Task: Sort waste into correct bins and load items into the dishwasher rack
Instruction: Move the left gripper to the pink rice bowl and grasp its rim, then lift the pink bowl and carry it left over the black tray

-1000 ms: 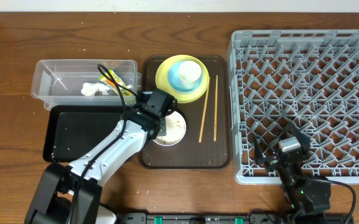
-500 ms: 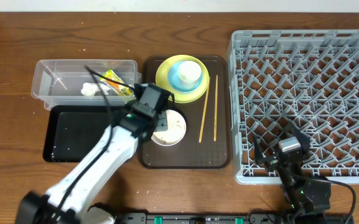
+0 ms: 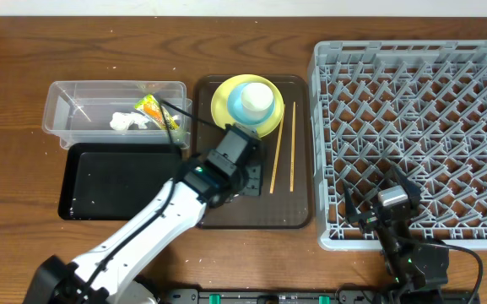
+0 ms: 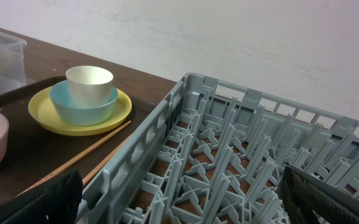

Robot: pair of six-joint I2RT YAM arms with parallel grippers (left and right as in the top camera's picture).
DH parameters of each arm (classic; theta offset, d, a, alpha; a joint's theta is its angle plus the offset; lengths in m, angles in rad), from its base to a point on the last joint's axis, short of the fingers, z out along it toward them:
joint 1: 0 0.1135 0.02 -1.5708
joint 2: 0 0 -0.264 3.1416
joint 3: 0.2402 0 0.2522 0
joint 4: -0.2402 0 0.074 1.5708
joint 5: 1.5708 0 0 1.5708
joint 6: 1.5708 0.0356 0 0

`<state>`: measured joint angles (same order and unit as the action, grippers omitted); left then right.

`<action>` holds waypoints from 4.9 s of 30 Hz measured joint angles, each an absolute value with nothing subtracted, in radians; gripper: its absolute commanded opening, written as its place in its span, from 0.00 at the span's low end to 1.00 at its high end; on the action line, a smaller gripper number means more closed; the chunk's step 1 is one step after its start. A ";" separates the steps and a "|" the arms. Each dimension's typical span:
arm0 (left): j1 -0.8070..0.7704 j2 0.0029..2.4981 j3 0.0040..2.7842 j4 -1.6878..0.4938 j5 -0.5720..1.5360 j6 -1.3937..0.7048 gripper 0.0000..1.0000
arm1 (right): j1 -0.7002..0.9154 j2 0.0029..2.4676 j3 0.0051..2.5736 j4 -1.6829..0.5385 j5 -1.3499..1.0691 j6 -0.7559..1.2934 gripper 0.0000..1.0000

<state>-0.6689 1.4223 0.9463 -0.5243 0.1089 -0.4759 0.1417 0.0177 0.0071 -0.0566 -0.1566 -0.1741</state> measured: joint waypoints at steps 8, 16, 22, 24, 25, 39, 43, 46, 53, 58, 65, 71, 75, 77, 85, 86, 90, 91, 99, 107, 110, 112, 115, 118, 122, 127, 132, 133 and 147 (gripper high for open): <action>-0.715 1.530 0.946 -0.480 0.060 -0.476 0.33 | 0.142 0.018 0.007 -0.057 -0.157 -0.175 0.99; -0.716 1.571 0.946 -0.450 -0.010 -0.476 0.33 | 0.142 0.018 0.007 -0.057 -0.157 -0.174 0.99; -0.717 1.571 0.946 -0.443 -0.031 -0.476 0.33 | 0.142 0.018 0.007 -0.057 -0.157 -0.174 0.99; -0.717 1.571 0.946 -0.443 -0.033 -0.476 0.33 | 0.142 0.018 0.007 -0.057 -0.157 -0.175 0.99; -0.717 1.571 0.946 -0.443 -0.033 -0.476 0.33 | 0.142 0.018 0.007 -0.057 -0.157 -0.174 0.99; -0.717 1.572 0.911 -0.403 -0.033 -0.476 0.29 | 0.142 0.018 0.007 -0.057 -0.157 -0.174 0.99; -0.717 1.572 0.911 -0.399 -0.034 -0.476 0.28 | 0.142 0.018 0.007 -0.057 -0.157 -0.175 0.99; -0.717 1.572 0.911 -0.398 -0.034 -0.476 0.28 | 0.142 0.018 0.007 -0.057 -0.157 -0.174 0.99; -0.717 1.572 0.910 -0.391 -0.034 -0.476 0.28 | 0.142 0.018 0.007 -0.057 -0.157 -0.174 0.99; -0.717 1.583 0.910 -0.365 -0.034 -0.476 0.27 | 0.142 0.018 0.007 -0.057 -0.157 -0.174 0.99; -0.717 1.635 0.909 -0.355 -0.034 -0.476 0.27 | 0.142 0.018 0.007 -0.057 -0.157 -0.174 0.99; -0.717 1.640 0.909 -0.355 -0.052 -0.477 0.10 | 0.142 0.018 0.007 -0.057 -0.157 -0.175 0.99; -0.717 1.640 0.909 -0.355 -0.060 -0.476 0.08 | 0.142 0.018 0.007 -0.057 -0.157 -0.174 0.99; -0.717 1.640 0.909 -0.355 -0.063 -0.476 0.06 | 0.142 0.018 0.007 -0.057 -0.157 -0.175 0.99; -0.718 1.640 0.909 -0.354 -0.079 -0.475 0.06 | 0.142 0.018 0.007 -0.057 -0.157 -0.174 0.99; -0.718 1.640 0.909 -0.353 -0.079 -0.475 0.06 | 0.142 0.018 0.007 -0.057 -0.157 -0.175 0.99; -0.718 1.640 0.909 -0.354 -0.081 -0.470 0.06 | 0.142 0.018 0.007 -0.057 -0.156 -0.174 0.99; -0.719 1.638 0.909 -0.355 -0.082 -0.465 0.06 | 0.142 0.018 0.007 -0.057 -0.157 -0.174 0.99; -0.718 1.568 0.909 -0.364 -0.097 -0.422 0.06 | 0.142 0.018 0.007 -0.057 -0.157 -0.174 0.99; -0.710 1.442 0.910 -0.407 -0.109 -0.376 0.06 | 0.142 0.018 0.007 -0.057 -0.157 -0.175 0.99; -0.678 1.379 0.911 -0.430 -0.112 -0.366 0.06 | 0.142 0.018 0.007 -0.057 -0.157 -0.174 0.99; -0.637 1.335 0.913 -0.443 -0.112 -0.364 0.06 | 0.142 0.018 0.007 -0.057 -0.157 -0.175 0.99; -0.561 1.279 0.917 -0.454 -0.116 -0.362 0.06 | 0.142 0.018 0.007 -0.057 -0.157 -0.174 0.99; -0.458 1.248 0.924 -0.465 -0.113 -0.361 0.06 | 0.142 0.018 0.007 -0.057 -0.157 -0.175 0.99; -0.302 1.248 0.928 -0.482 -0.067 -0.362 0.06 | 0.142 0.018 0.007 -0.057 -0.157 -0.174 0.99; -0.091 1.274 0.928 -0.519 0.086 -0.363 0.06 | 0.142 0.018 0.007 -0.057 -0.157 -0.175 0.99; 0.034 1.342 0.928 -0.522 0.239 -0.364 0.06 | 0.142 0.018 0.007 -0.057 -0.157 -0.174 0.99; 0.047 1.357 0.928 -0.524 0.265 -0.364 0.06 | 0.142 0.018 0.007 -0.057 -0.156 -0.174 0.99; 0.113 1.461 0.920 -0.535 0.552 -0.336 0.06 | 0.142 0.018 0.007 -0.057 -0.157 -0.174 0.99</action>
